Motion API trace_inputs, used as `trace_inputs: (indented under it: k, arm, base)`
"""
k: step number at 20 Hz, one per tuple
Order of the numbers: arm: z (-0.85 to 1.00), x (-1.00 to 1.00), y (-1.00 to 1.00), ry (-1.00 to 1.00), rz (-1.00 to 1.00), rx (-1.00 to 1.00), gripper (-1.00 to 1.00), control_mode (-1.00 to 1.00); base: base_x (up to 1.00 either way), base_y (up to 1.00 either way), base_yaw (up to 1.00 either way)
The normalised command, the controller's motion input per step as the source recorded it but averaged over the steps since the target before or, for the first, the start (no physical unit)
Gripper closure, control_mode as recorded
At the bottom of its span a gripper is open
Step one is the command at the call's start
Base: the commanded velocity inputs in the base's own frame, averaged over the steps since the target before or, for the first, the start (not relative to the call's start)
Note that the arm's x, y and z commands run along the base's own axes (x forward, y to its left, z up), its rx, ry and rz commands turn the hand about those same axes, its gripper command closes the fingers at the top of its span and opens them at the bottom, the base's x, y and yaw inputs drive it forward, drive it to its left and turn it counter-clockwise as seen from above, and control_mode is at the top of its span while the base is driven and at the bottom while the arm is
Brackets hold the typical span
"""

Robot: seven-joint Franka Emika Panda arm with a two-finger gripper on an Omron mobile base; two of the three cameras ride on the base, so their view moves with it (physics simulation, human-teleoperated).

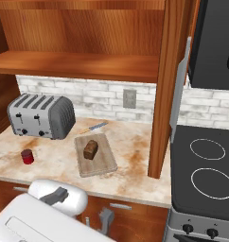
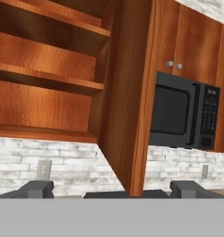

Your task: Pick the bread, place it on the cutting board, pick the jam, place it on the counter, and close the cabinet.

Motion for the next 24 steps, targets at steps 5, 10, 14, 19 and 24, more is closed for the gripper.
trace_inputs:
  k: [5,10,14,19,24]
  arm:
    - [0.0,-0.07,-0.12,0.0,0.0,0.0,-1.0,-1.0]
    - [0.0,0.0,-0.08,0.0,0.0,0.0,-1.0,-1.0]
    - [0.0,0.0,-0.06,0.0,0.01,0.0,-1.0,-1.0]
    - [0.0,0.0,-0.12,0.0,0.04,0.0,-1.0,-1.0]
    - [0.0,0.0,-0.2,0.0,0.05,0.0,-1.0,-1.0]
  base:
    - [0.0,0.0,0.0]
    - [0.0,0.0,0.0]
    - [0.0,0.0,0.0]
    - [0.0,0.0,0.0]
    - [0.0,0.0,0.0]
